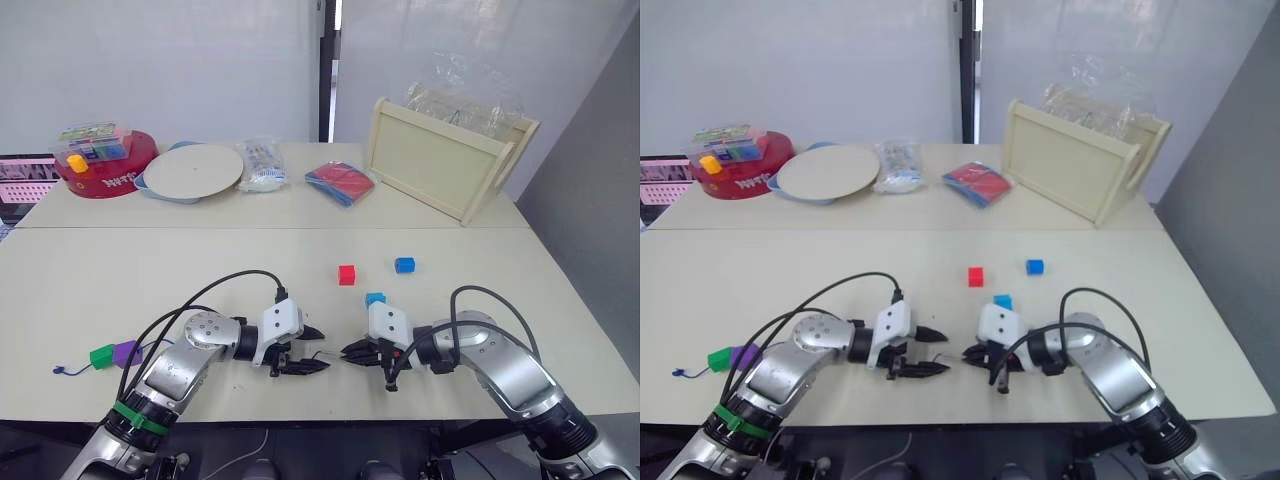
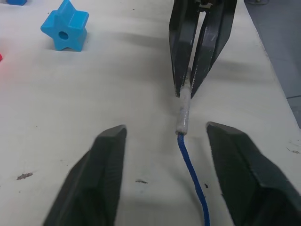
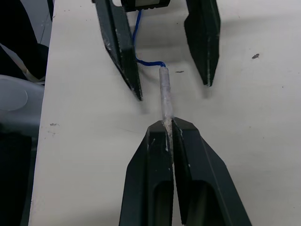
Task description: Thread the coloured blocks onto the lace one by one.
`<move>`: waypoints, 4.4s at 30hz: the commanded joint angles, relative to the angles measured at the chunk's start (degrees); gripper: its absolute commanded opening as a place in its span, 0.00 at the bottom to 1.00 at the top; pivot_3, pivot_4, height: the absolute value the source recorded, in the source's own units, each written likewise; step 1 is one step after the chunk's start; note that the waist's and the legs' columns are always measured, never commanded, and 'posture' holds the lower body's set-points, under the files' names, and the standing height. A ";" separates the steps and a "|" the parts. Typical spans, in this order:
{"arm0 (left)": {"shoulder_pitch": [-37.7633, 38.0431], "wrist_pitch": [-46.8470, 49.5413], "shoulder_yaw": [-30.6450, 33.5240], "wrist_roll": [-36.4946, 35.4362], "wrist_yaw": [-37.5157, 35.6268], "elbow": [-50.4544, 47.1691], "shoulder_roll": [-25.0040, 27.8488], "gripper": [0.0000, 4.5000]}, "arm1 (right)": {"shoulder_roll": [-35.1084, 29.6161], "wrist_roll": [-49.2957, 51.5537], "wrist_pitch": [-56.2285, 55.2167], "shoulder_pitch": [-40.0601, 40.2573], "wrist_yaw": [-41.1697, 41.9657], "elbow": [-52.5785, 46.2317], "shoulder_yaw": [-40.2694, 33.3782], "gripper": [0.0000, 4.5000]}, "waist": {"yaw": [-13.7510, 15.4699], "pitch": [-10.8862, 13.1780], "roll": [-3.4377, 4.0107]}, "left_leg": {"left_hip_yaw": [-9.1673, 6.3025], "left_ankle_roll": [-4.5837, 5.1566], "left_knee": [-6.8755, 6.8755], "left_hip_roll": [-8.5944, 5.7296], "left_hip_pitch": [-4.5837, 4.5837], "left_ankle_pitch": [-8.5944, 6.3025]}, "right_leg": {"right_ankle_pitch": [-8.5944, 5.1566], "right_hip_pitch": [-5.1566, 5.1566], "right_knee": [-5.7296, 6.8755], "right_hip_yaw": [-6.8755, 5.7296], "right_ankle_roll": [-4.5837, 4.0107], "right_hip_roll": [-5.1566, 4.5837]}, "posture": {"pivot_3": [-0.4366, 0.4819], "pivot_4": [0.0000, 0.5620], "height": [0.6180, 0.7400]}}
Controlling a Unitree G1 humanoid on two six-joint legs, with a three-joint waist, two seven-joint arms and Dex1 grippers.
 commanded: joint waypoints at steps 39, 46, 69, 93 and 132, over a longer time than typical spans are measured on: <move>0.51 2.47 1.79 -1.78 -1.59 -3.19 -0.82 0.00 | 19.42 2.60 13.11 2.56 -44.55 2.05 -28.02 0.84 | -0.31 -0.02 0.04 | 0.01 -0.01 -0.02 -0.02 0.07 0.01 | 0.01 0.01 0.11 0.05 0.01 -0.01 | 0.48 0.27 1.00; 0.36 2.43 1.76 -1.59 -1.36 -2.90 -1.15 0.00 | 24.13 -1.96 8.52 -4.20 -52.07 12.08 -27.23 0.84 | -0.18 -0.02 0.05 | 0.02 -0.03 -0.02 -0.05 0.03 0.02 | 0.01 -0.01 0.10 0.05 0.01 -0.05 | 0.48 0.27 1.00; 0.62 1.86 2.32 -1.25 -1.06 -2.39 -0.62 0.00 | 28.14 -5.43 -8.83 -12.81 -57.58 34.77 -27.46 0.27 | -0.39 -0.02 0.07 | 0.04 -0.04 -0.06 -0.05 0.06 0.03 | 0.01 -0.04 0.16 0.07 0.01 -0.06 | 0.48 0.27 1.00; -1.24 1.15 1.44 -1.17 -2.07 0.58 -2.91 0.00 | 26.11 0.10 8.73 33.22 -54.97 -26.74 -9.86 0.27 | -0.36 -0.04 0.08 | 0.00 -0.03 -0.09 -0.08 0.12 0.02 | 0.00 0.03 0.12 0.06 0.04 -0.07 | 0.48 0.27 1.00; 4.83 14.25 4.52 -3.94 0.99 -16.23 6.58 0.00 | -8.40 4.29 -17.67 1.08 10.00 12.96 -6.35 0.99 | -0.21 -0.01 0.06 | 0.02 0.02 -0.02 -0.10 0.04 -0.01 | 0.01 0.12 -0.17 0.03 0.07 -0.11 | 0.48 0.27 1.00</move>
